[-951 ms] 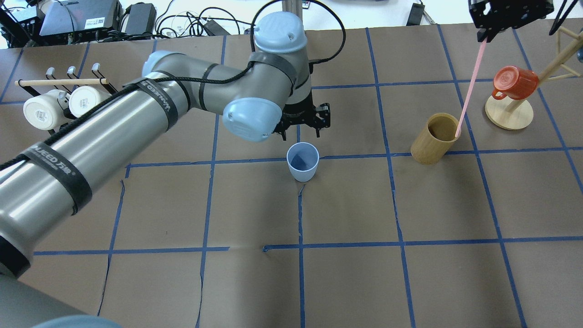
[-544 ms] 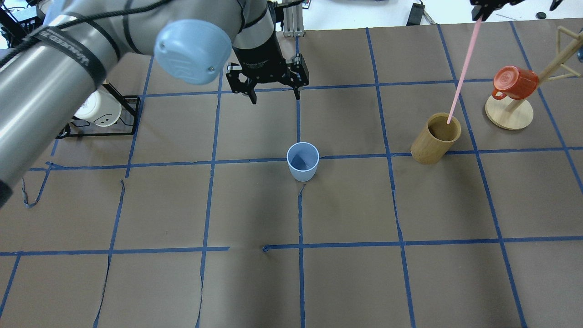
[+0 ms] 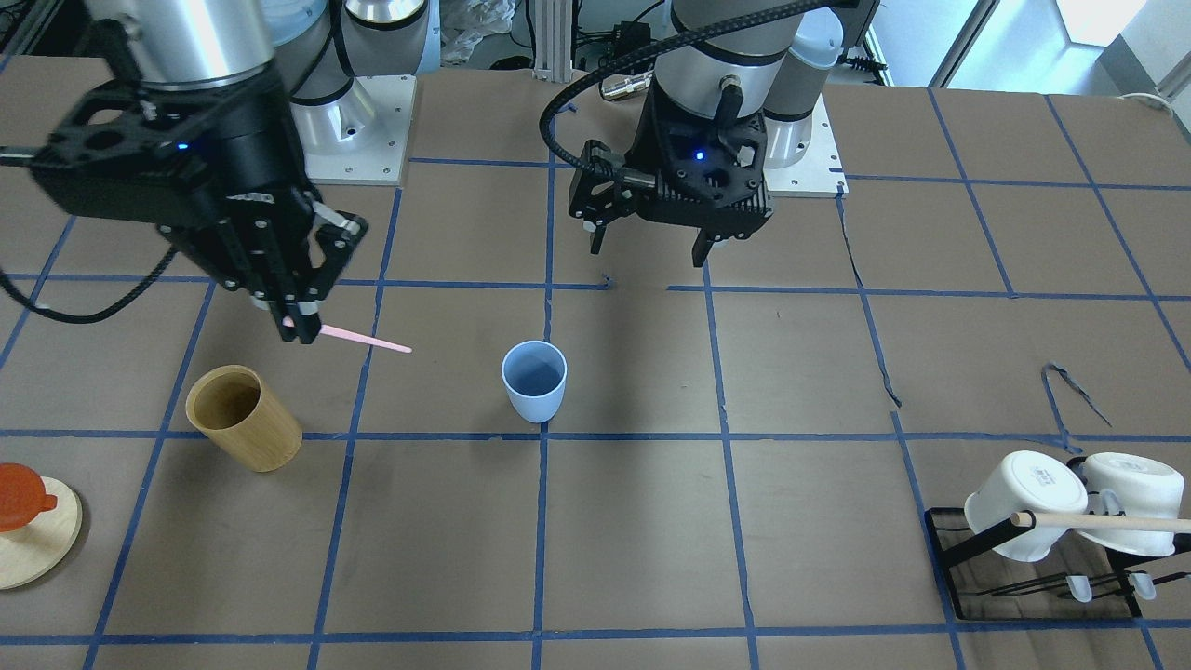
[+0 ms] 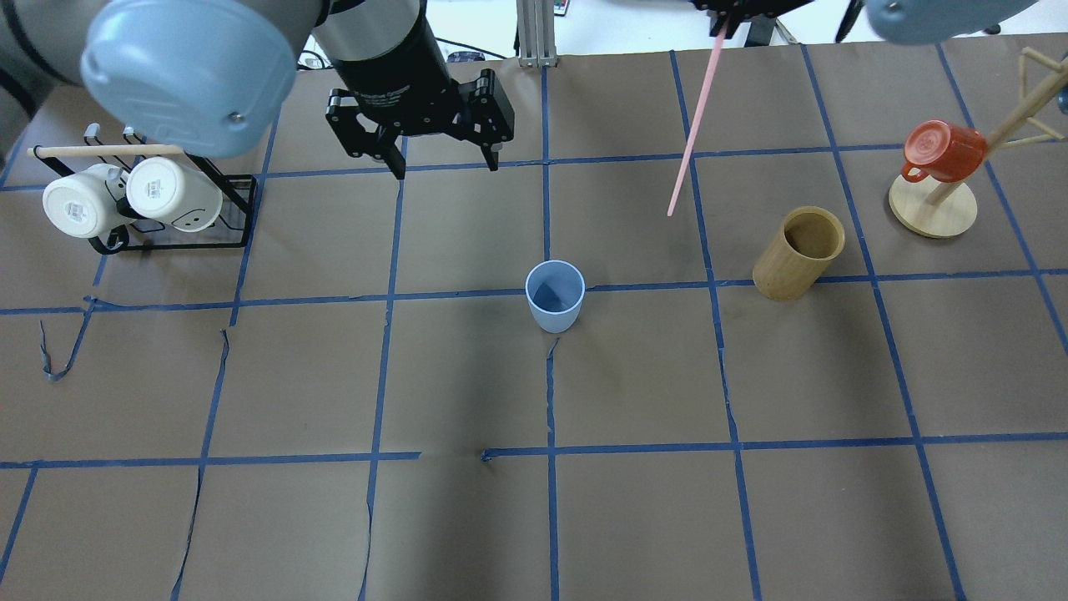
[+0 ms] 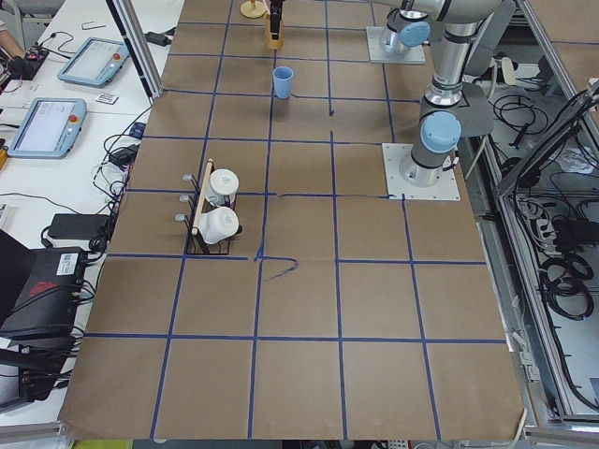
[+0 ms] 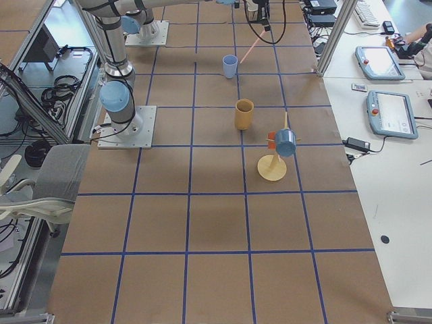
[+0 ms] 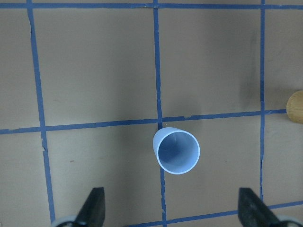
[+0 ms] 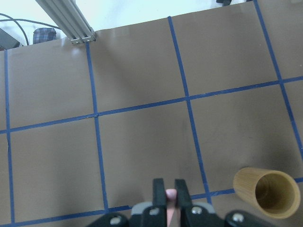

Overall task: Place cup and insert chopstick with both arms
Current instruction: 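Raise the left gripper from the blue cup while the right carries the chopstick, then move the chopstick over the blue cup and lower it in with the right gripper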

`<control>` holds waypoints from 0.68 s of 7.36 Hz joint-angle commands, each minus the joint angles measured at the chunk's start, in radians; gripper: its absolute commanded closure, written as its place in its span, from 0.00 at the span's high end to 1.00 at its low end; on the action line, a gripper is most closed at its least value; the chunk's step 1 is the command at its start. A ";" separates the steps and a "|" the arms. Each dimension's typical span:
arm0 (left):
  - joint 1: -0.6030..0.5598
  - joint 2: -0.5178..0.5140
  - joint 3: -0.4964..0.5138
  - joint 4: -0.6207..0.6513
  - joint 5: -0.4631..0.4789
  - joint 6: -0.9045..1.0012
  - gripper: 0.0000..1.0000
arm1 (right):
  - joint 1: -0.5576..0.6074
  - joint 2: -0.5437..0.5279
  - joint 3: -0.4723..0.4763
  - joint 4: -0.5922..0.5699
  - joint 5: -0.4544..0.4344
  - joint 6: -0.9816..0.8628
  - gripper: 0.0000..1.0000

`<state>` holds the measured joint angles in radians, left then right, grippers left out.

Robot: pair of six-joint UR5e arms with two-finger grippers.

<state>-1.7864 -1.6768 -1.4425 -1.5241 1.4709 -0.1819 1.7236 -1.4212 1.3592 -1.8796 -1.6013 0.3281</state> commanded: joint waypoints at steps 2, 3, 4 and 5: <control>0.082 0.087 -0.088 -0.002 0.002 0.078 1.00 | 0.154 -0.002 0.144 -0.156 -0.062 0.223 0.00; 0.094 0.091 -0.102 0.008 0.000 0.099 1.00 | 0.193 0.004 0.170 -0.171 -0.068 0.265 0.00; 0.094 0.101 -0.107 0.008 0.000 0.104 1.00 | 0.206 0.008 0.198 -0.212 -0.090 0.272 0.00; 0.102 0.106 -0.110 0.010 0.003 0.105 1.00 | 0.208 0.005 0.222 -0.217 -0.089 0.281 0.00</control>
<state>-1.6935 -1.5792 -1.5459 -1.5165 1.4725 -0.0827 1.9187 -1.4160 1.5475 -2.0749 -1.6826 0.5904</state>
